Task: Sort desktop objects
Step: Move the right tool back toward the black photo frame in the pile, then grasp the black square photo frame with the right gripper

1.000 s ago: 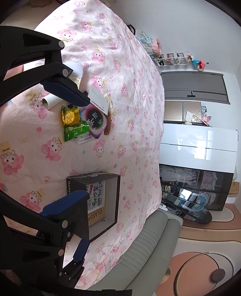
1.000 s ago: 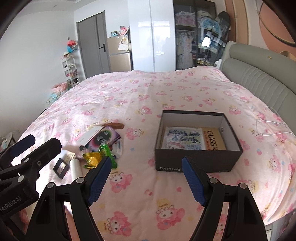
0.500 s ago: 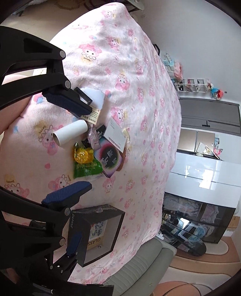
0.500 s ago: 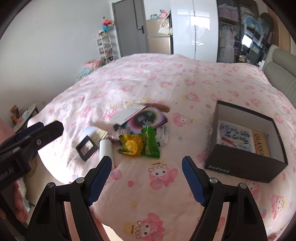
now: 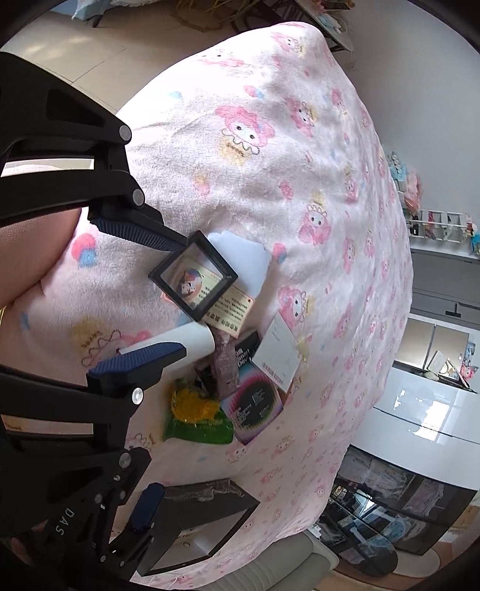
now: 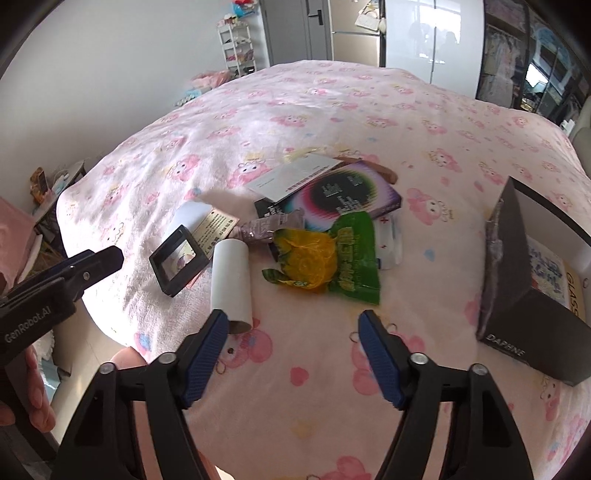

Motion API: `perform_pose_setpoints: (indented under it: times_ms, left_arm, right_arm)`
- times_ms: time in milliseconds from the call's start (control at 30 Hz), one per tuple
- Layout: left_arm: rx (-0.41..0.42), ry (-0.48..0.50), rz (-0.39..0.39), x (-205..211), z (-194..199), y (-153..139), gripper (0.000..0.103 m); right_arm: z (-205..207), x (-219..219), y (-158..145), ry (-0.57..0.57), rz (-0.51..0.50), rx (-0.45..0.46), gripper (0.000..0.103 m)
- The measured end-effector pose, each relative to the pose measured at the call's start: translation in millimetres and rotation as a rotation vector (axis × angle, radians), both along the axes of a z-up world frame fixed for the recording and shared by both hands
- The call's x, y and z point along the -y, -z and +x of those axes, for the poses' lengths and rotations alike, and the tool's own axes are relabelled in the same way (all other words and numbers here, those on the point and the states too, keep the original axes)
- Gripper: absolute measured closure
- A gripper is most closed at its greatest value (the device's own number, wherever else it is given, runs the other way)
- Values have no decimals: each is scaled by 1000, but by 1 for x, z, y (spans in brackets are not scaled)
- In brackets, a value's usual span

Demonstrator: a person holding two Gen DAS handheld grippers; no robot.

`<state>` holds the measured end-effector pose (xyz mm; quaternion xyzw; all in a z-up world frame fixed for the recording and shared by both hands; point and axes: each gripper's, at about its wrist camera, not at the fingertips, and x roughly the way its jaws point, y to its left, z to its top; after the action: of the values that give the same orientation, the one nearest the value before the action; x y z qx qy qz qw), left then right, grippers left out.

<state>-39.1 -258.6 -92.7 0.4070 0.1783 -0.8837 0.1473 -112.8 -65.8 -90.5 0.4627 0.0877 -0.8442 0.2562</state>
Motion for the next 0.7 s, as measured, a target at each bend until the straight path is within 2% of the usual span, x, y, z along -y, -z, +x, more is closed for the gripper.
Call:
perform_pose_setpoints:
  times_ms: [33, 167, 367, 433, 467, 500, 567, 600, 633, 700]
  left_arm:
    - [9, -9, 7, 5, -1, 5, 51]
    - [42, -44, 43, 26, -3, 26, 51]
    - [72, -71, 140, 54, -11, 56, 51]
    - [77, -80, 158, 59, -13, 64, 59]
    - [81, -84, 161, 61, -13, 68, 69]
    - [83, -86, 174, 63, -14, 71, 73]
    - [85, -90, 201, 69, -15, 78, 73]
    - [76, -89, 236, 72, -15, 80, 73]
    - [64, -86, 270, 76, -16, 82, 73]
    - [52, -86, 296, 79, -18, 84, 73]
  right_arm:
    - [-2, 6, 3, -11, 8, 2, 47]
    - [-10, 30, 14, -59, 9, 26, 48]
    - [-25, 75, 26, -123, -15, 44, 48]
    - [-33, 90, 30, -136, -23, 54, 48]
    - [-38, 96, 32, -138, -24, 59, 48]
    - [-43, 102, 35, -141, -25, 66, 48]
    - [-52, 113, 42, -147, -32, 91, 51]
    - [-56, 117, 45, -152, -35, 103, 59]
    - [-58, 122, 47, -157, -34, 110, 62]
    - [-59, 131, 51, -185, -33, 113, 63]
